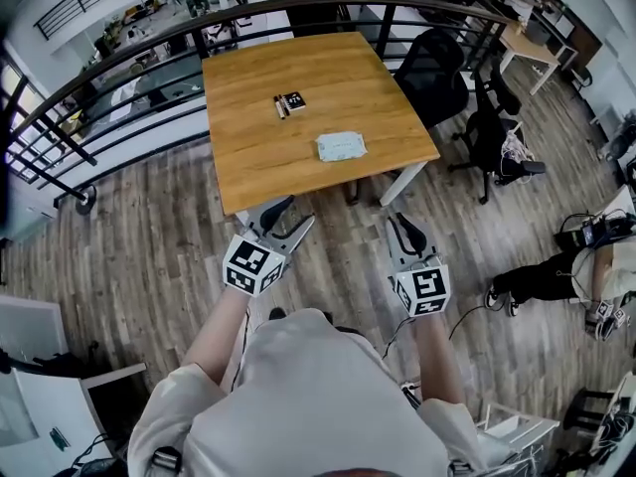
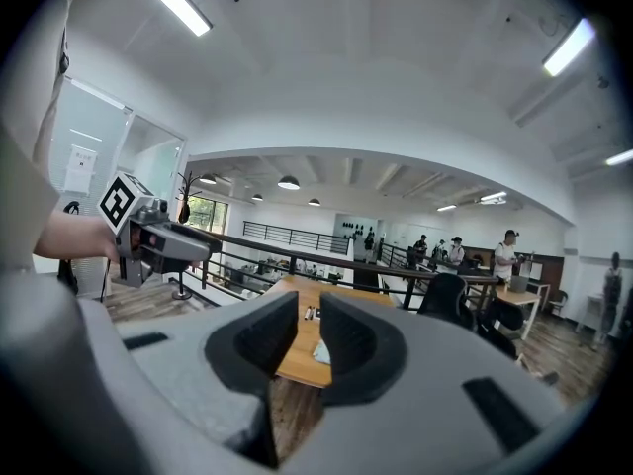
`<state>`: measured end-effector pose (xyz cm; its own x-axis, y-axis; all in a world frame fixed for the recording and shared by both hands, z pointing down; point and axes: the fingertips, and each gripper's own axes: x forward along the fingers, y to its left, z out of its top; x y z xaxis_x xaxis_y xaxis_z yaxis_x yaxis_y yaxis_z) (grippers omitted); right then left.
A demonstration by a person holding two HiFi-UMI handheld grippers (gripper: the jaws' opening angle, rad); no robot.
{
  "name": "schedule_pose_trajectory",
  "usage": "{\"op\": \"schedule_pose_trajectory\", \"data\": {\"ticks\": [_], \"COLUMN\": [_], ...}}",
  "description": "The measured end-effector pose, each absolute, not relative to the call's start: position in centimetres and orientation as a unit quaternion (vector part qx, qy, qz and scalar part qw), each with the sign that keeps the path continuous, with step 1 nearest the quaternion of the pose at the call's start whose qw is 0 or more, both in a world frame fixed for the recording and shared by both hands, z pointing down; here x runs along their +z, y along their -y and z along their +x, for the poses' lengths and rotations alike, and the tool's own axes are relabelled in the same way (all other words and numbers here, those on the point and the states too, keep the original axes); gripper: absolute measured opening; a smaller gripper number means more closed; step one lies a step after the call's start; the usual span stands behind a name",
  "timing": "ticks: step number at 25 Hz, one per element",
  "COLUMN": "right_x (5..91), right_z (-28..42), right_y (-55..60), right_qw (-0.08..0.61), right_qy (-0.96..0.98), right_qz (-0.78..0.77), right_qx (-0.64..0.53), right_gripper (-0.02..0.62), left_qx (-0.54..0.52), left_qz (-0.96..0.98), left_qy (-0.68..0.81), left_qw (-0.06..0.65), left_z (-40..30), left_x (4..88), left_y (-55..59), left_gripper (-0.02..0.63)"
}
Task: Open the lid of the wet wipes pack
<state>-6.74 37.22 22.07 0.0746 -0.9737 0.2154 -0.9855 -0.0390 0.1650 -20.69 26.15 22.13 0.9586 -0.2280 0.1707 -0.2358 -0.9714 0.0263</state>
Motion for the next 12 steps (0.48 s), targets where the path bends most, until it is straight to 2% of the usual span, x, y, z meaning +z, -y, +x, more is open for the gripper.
{"op": "schedule_pose_trajectory", "data": {"ticks": [12], "right_x": [23.6], "right_z": [-4.3], "right_y": [-37.9], "right_qw": [0.145], "right_qy": [0.706], "right_qz": [0.693], "right_qx": [0.021], "right_gripper": [0.055], "left_qx": [0.091], "left_qz": [0.984], "left_qy": [0.148], "left_qw": [0.033], "left_z": [-18.6], "left_x": [23.4], "left_y": [-27.5], "left_gripper": [0.219]}}
